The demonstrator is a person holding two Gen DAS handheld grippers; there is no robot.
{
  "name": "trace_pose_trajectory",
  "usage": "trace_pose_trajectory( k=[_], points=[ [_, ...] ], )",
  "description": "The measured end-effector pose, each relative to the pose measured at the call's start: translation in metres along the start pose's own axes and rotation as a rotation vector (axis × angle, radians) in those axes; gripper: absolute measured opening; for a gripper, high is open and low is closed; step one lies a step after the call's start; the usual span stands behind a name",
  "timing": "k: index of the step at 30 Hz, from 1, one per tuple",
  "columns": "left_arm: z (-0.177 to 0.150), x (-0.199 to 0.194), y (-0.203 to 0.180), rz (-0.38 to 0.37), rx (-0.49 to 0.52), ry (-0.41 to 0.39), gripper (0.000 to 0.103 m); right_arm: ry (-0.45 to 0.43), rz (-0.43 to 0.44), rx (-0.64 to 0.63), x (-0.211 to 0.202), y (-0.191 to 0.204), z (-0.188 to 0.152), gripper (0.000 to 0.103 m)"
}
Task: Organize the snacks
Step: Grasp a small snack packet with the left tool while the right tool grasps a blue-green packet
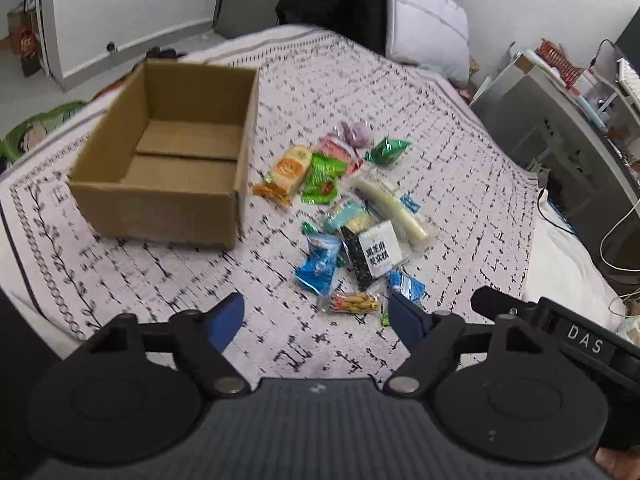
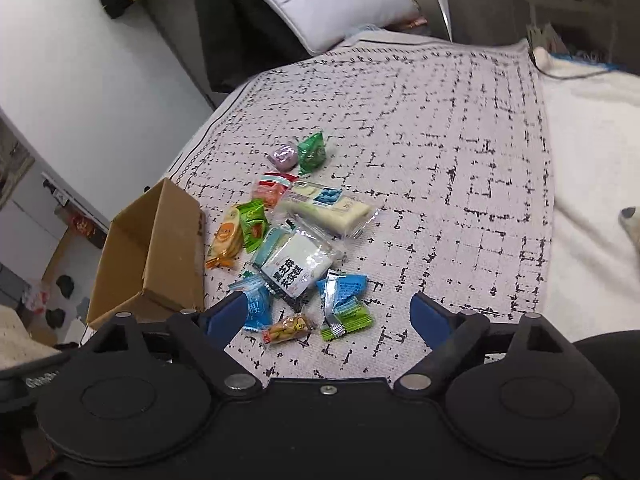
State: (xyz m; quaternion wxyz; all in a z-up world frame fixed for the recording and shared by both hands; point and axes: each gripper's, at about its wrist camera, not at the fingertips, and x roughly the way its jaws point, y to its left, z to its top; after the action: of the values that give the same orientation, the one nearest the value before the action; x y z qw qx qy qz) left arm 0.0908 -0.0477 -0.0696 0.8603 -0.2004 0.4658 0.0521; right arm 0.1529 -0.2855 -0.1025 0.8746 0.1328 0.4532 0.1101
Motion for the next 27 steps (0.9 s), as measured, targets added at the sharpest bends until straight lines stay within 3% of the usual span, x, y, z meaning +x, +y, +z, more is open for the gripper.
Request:
trace_pose_trajectory(
  k=[14,27],
  points=[
    [0.011,0.06,-0.007,0.045,-0.217,0.108,0.054,0.087,-0.011,0.122,0.052,-0.023,0.012,0.078],
    [0.006,0.102,-0.007,0.1,-0.449,0.188,0.046,0.178,-0.014,0.223,0.091,-0.035,0.012,0.07]
  ],
)
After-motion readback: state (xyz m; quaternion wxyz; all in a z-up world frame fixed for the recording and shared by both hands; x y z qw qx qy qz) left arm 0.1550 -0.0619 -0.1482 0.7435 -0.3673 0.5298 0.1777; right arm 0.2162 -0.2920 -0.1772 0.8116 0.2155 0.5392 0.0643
